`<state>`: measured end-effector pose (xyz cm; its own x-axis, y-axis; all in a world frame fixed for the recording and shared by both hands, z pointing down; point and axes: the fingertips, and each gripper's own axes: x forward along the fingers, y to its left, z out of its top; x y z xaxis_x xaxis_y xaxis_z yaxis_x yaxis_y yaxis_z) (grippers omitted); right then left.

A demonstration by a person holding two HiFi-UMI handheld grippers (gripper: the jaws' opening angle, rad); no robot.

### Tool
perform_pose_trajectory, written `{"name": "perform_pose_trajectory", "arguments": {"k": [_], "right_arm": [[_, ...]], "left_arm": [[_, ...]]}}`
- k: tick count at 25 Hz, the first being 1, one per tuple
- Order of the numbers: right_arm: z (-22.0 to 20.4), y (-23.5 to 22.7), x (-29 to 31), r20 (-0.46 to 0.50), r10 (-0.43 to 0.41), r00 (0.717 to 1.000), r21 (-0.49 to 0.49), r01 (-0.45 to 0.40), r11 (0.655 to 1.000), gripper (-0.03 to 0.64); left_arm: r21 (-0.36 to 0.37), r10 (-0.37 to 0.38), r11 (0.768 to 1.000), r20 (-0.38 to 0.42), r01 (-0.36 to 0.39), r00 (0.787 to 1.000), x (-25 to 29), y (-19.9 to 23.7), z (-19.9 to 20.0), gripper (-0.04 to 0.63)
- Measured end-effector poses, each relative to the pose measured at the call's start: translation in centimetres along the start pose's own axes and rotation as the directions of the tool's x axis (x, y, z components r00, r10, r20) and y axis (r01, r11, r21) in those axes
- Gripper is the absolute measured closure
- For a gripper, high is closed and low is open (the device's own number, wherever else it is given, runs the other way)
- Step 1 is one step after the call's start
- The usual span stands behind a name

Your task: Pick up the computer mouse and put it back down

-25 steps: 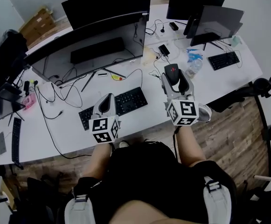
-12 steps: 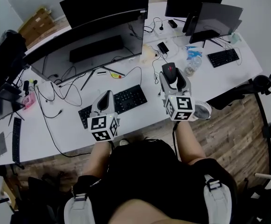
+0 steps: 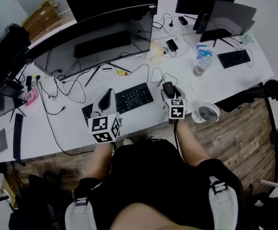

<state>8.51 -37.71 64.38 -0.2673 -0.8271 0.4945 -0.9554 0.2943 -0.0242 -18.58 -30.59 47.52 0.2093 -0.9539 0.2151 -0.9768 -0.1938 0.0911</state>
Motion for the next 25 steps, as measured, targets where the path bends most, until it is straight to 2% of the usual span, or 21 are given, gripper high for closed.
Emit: {"name": "perform_pose_trajectory", "arguments": {"k": [3,7,11,16,25], "right_arm": [[-4.4,-0.4,1.1,-0.108,-0.018,0.994,-0.019,0.016,1.000,0.348],[-9.8,-0.9,1.5,-0.254,-0.043,0.966,-0.027,0.037,0.999,0.348],[-13.8,-0.4,3.1,-0.346,-0.005,0.938,-0.019,-0.002,1.000,0.348],[-13.4,0.1,4.6,-0.360,0.019,0.933,-0.009,-0.024,1.000,0.348],[-11.1,-0.1,7.1,-0.322,0.054,0.945,-0.019,-0.063,0.998,0.347]], "left_arm": [[-0.001,0.010,1.000,0.007,-0.010,1.000,-0.1,0.2,0.2,0.541],[0.000,0.019,1.000,0.011,-0.019,1.000,-0.2,0.4,0.2,0.541],[0.005,0.028,1.000,0.013,-0.028,1.000,-0.4,0.7,0.1,0.541],[0.008,0.034,0.999,0.000,-0.034,0.999,-0.5,1.0,-0.2,0.541],[0.009,0.023,1.000,0.009,-0.023,1.000,-0.5,0.3,0.0,0.541]]}}
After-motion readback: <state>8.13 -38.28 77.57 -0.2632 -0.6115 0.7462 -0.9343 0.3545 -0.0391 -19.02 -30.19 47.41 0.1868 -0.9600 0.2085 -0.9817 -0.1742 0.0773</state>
